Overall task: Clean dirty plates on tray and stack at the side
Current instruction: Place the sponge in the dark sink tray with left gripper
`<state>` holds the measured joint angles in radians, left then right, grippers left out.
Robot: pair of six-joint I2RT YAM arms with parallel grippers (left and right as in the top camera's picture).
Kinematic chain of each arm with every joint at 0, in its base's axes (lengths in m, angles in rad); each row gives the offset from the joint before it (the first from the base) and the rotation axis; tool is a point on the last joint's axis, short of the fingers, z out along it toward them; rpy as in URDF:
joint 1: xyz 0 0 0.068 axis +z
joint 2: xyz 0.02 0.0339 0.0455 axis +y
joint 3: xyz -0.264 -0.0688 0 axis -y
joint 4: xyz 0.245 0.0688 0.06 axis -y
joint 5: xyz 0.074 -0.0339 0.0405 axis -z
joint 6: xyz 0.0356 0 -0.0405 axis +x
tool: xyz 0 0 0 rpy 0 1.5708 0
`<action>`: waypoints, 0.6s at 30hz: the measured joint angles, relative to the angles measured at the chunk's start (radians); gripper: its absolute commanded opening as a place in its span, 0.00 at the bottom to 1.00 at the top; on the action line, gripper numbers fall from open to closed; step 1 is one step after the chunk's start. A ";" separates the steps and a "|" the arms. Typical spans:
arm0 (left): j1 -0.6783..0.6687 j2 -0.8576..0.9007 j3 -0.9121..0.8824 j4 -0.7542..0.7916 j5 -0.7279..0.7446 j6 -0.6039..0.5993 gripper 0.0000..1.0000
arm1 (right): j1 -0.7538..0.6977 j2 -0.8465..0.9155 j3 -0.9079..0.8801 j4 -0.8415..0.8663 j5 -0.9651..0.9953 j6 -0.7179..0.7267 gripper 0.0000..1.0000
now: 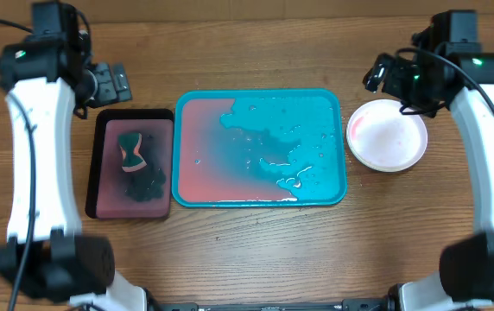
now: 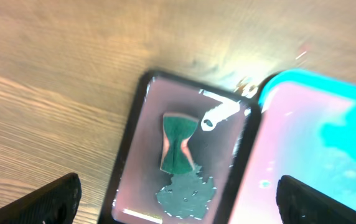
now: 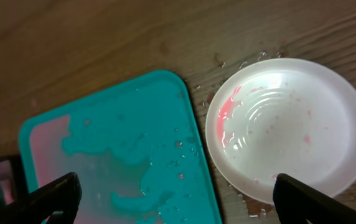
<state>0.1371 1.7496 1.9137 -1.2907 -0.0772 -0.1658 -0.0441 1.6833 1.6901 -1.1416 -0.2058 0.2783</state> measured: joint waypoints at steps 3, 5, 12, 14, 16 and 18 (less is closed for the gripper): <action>0.000 -0.077 0.010 -0.004 0.003 0.000 1.00 | 0.000 -0.088 0.012 -0.035 0.008 -0.003 1.00; 0.000 -0.103 0.013 -0.004 0.003 0.000 1.00 | 0.000 -0.161 0.019 -0.068 0.013 -0.004 1.00; 0.000 -0.069 0.010 -0.005 0.006 0.000 1.00 | 0.000 -0.287 0.023 -0.097 -0.074 -0.002 1.00; 0.000 -0.068 0.010 -0.005 0.006 0.000 1.00 | 0.000 -0.293 0.023 -0.098 -0.106 -0.002 1.00; 0.000 -0.068 0.010 -0.005 0.006 0.000 1.00 | 0.000 -0.293 0.023 -0.114 -0.128 -0.002 1.00; 0.000 -0.068 0.010 -0.005 0.006 0.000 1.00 | 0.000 -0.293 0.023 -0.142 -0.135 -0.002 1.00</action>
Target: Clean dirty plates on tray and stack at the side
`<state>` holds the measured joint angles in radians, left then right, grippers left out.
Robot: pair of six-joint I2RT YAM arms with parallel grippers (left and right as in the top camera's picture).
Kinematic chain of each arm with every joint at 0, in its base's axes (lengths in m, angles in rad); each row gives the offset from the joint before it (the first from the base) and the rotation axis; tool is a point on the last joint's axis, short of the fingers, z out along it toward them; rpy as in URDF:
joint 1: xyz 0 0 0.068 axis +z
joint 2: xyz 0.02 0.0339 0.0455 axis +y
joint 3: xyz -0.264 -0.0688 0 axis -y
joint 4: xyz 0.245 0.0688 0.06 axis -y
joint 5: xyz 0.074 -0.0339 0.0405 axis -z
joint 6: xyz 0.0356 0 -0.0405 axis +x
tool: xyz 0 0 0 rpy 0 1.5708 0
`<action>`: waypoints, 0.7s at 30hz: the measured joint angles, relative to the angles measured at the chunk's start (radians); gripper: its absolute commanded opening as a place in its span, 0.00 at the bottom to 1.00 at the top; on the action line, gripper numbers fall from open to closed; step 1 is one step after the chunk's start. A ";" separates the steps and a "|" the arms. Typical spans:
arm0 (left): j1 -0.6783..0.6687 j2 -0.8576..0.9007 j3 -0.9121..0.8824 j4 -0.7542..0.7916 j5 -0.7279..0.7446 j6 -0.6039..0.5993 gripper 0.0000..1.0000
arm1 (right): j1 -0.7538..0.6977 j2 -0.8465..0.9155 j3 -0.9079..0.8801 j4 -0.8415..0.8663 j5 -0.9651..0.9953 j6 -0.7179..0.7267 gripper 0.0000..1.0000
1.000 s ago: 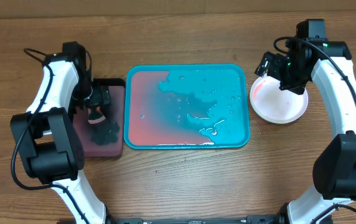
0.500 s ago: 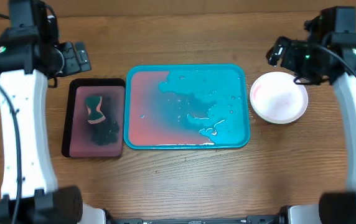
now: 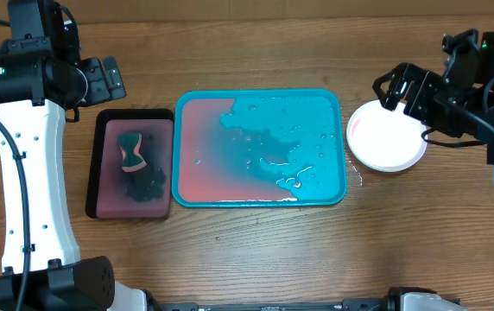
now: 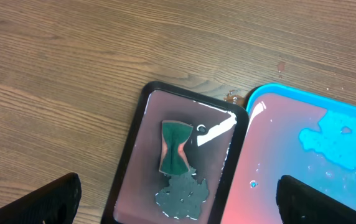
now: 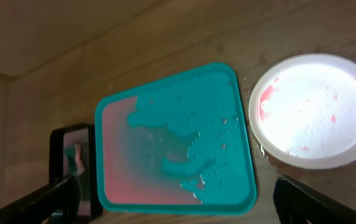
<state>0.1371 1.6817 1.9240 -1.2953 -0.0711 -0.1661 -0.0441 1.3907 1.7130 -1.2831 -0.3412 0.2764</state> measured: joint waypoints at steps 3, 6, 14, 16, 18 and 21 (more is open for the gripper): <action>0.000 0.000 0.000 0.000 0.000 0.000 1.00 | 0.000 0.000 0.000 -0.007 0.012 -0.001 1.00; 0.000 0.000 0.000 0.000 0.000 0.000 1.00 | 0.000 0.000 0.000 0.002 0.061 -0.002 1.00; 0.000 0.000 0.000 0.000 0.000 0.000 1.00 | 0.011 -0.037 -0.091 0.304 0.162 -0.109 1.00; 0.000 0.000 0.000 0.000 0.001 0.000 1.00 | 0.027 -0.089 -0.185 0.435 0.171 -0.151 1.00; 0.000 0.000 0.000 0.000 0.003 0.000 1.00 | 0.045 -0.170 -0.313 0.571 0.174 -0.191 1.00; 0.000 0.000 0.000 0.000 0.007 -0.001 1.00 | 0.058 -0.310 -0.513 0.754 0.177 -0.228 1.00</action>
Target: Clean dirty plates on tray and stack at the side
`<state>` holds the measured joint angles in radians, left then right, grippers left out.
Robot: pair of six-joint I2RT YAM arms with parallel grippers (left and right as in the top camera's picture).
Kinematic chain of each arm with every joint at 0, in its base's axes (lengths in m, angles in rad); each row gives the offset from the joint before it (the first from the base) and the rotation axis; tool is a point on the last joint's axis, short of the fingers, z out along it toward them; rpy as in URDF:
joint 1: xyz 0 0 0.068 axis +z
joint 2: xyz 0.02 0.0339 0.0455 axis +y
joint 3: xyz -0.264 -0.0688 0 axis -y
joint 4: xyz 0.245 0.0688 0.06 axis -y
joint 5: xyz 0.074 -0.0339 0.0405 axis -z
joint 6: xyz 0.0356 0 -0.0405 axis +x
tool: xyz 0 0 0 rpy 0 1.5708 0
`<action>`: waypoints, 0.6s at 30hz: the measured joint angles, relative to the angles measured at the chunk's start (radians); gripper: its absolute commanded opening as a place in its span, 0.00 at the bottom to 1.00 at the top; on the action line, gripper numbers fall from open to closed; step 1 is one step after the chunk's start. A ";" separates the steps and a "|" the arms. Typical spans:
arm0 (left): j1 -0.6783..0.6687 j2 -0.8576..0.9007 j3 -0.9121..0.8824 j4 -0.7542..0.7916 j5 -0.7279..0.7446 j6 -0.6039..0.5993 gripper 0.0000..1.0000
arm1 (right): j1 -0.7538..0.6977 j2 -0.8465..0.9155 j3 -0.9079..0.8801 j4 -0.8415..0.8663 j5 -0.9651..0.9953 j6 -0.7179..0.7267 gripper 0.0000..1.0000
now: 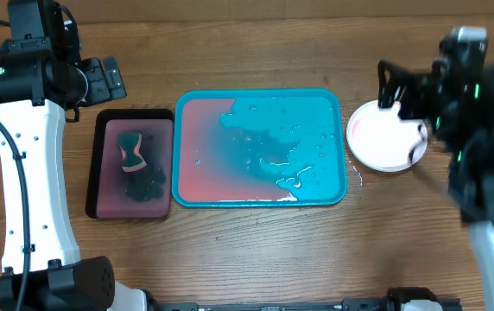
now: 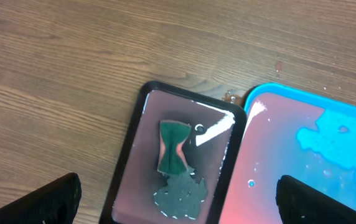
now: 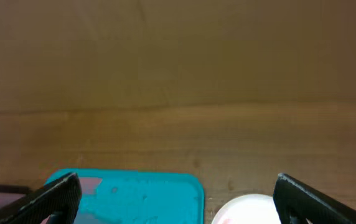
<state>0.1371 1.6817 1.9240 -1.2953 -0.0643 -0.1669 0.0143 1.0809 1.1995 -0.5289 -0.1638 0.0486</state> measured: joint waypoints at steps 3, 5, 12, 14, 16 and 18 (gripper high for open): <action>0.000 0.000 0.000 0.000 0.000 0.000 1.00 | 0.000 -0.166 -0.233 0.206 0.007 -0.021 1.00; 0.000 0.000 -0.001 -0.001 0.000 -0.001 1.00 | 0.000 -0.264 -0.376 0.317 0.018 -0.028 1.00; 0.000 0.000 0.000 -0.002 0.001 -0.010 1.00 | 0.000 -0.600 -0.851 0.523 0.043 -0.044 1.00; 0.000 0.000 -0.001 -0.001 0.001 -0.011 1.00 | 0.003 -0.698 -0.954 0.535 0.045 -0.045 1.00; 0.000 0.000 0.000 -0.002 0.001 -0.011 1.00 | 0.007 -0.793 -1.033 0.535 0.048 -0.046 1.00; 0.000 0.000 -0.001 -0.001 0.001 -0.011 1.00 | 0.008 -0.880 -1.093 0.535 0.049 -0.046 1.00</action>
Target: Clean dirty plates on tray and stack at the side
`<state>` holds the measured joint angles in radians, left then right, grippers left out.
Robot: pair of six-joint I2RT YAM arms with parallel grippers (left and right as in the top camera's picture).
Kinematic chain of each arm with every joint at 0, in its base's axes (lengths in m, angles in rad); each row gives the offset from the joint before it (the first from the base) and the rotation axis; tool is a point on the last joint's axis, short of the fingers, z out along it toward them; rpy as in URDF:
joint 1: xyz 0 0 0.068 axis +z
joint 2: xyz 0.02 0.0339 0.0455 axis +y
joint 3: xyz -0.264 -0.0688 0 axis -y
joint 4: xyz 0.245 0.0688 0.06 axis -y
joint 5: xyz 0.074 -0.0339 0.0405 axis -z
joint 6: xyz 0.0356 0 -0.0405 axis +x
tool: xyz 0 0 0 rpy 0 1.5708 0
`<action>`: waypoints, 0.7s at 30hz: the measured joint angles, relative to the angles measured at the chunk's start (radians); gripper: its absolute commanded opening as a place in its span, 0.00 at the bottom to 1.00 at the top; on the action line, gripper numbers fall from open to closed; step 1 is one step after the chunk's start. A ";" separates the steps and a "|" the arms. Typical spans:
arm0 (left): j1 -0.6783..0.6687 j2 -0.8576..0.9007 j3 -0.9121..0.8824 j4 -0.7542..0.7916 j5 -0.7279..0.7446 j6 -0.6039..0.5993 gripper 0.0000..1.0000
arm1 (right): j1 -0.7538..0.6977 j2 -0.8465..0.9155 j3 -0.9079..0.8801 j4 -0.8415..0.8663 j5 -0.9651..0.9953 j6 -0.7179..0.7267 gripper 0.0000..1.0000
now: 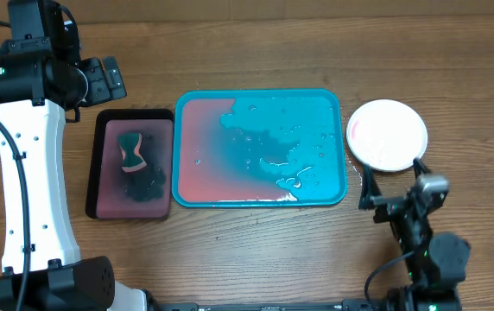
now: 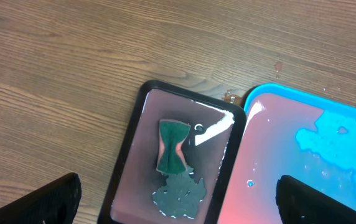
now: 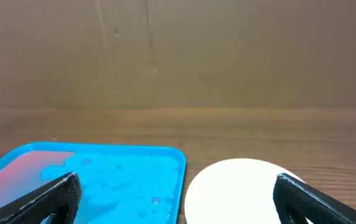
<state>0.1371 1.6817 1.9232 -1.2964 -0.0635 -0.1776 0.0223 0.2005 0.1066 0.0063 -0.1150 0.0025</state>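
Note:
A white plate [image 1: 388, 134] with a faint pink smear lies on the table just right of the teal tray [image 1: 333, 186], which holds pink and blue water and no plates. In the right wrist view the plate [image 3: 240, 186] and the tray [image 3: 103, 180] lie ahead. My right gripper [image 1: 392, 183] sits low at the front right, open and empty, also seen from the wrist [image 3: 178, 211]. The left gripper [image 1: 107, 82] hovers at the back left, open and empty [image 2: 178, 211]. A green sponge [image 2: 173, 147] lies below it.
A small dark tray [image 1: 100, 207] with pink water, the sponge [image 1: 131, 152] and a dark patch stands left of the teal tray. Water drops lie on the wood near the trays. A brown wall rises behind the table [image 3: 178, 56].
My right arm has gone from high over the plate at the back right to low at the table's front right, looking across at plate and tray. The left arm has not moved.
At first both grippers were open, the left close to the dark tray's back corner and the right close above the plate. Then both stood higher and further back. The left stayed there; the right rose further and now rests at the front right.

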 measured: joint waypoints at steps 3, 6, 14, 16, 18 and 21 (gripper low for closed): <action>0.000 0.000 0.000 -0.001 0.000 0.000 1.00 | 0.000 -0.093 -0.061 0.004 0.000 0.000 1.00; 0.000 0.000 0.000 -0.001 0.000 0.000 1.00 | 0.000 -0.135 -0.086 -0.023 0.000 0.000 1.00; 0.000 0.000 0.000 -0.001 0.000 0.000 1.00 | 0.008 -0.186 -0.088 -0.081 -0.001 0.039 1.00; 0.000 0.000 0.000 -0.001 0.000 0.000 1.00 | 0.011 -0.188 -0.088 -0.082 0.000 0.051 1.00; 0.000 0.000 0.000 -0.001 0.000 0.000 1.00 | 0.011 -0.188 -0.088 -0.082 0.000 0.058 1.00; 0.000 0.000 0.000 -0.001 0.000 0.000 1.00 | 0.011 -0.188 -0.088 -0.082 -0.001 0.064 1.00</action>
<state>0.1371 1.6817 1.9236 -1.2972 -0.0635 -0.1776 0.0334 0.0128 0.0185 -0.0761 -0.1158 0.0669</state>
